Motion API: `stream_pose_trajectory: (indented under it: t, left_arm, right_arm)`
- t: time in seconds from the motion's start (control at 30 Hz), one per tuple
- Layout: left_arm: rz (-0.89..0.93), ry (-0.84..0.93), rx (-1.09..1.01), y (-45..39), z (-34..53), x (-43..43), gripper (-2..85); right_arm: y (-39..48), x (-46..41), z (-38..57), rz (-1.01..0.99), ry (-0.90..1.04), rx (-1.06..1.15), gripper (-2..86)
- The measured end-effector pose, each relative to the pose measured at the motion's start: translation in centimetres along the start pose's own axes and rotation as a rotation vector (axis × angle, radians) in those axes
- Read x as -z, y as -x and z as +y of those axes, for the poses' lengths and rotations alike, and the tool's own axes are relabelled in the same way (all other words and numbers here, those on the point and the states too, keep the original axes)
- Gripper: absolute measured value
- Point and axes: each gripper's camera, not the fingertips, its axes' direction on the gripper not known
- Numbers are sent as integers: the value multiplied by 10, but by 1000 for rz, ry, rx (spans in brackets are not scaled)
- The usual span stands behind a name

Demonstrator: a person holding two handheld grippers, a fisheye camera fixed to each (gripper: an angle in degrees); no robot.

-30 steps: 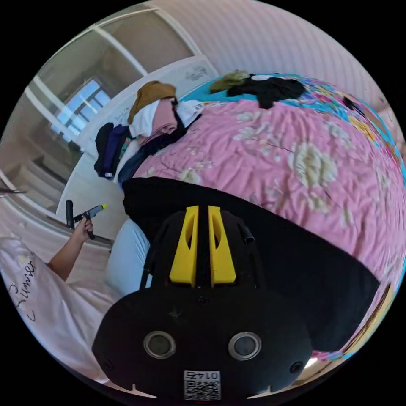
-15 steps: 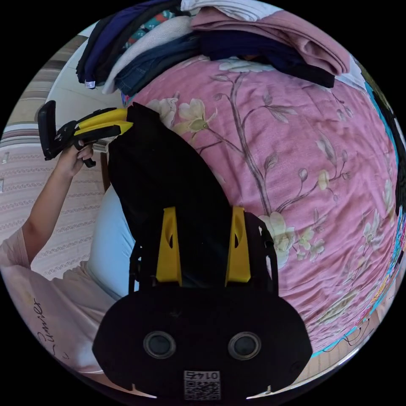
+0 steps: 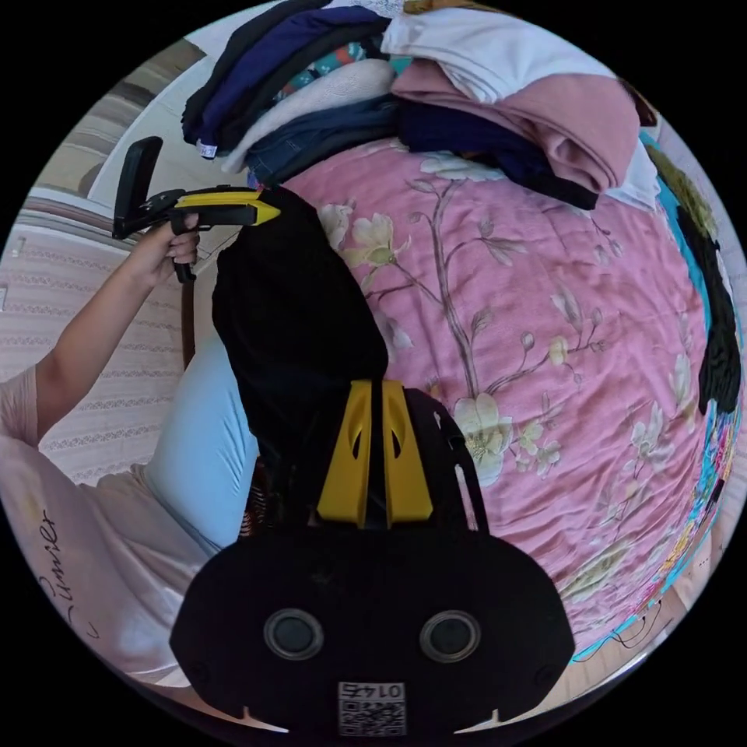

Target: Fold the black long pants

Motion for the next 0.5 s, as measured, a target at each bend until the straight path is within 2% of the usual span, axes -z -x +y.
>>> stream_pose_trajectory:
  t: [0.07, 0.13, 0.23, 0.3, 0.4, 0.5]
  left_arm:
    - [-68, -53, -73, -17, -14, 18, 35]
    - [-135, -53, -107, -27, -29, 16, 40]
    - [-257, 86, -76, -26, -50, -28, 49]
    - [-259, 199, 1, -17, -53, -55, 50]
    - [-192, 109, 36, -17, -52, -41, 50]
    - [-288, 18, -26, -37, -39, -10, 46]
  right_arm:
    - [-5, 17, -5, 35, -74, 13, 15]
    - [-20, 18, -20, 36, -65, -15, 17]
    - [-54, 1, -44, 84, -63, -123, 22]
    - [-74, -13, -45, 84, -45, -190, 21]
    - [-88, -2, -9, 42, -154, -251, 15]
    - [-93, 14, 74, 38, -294, -315, 7]
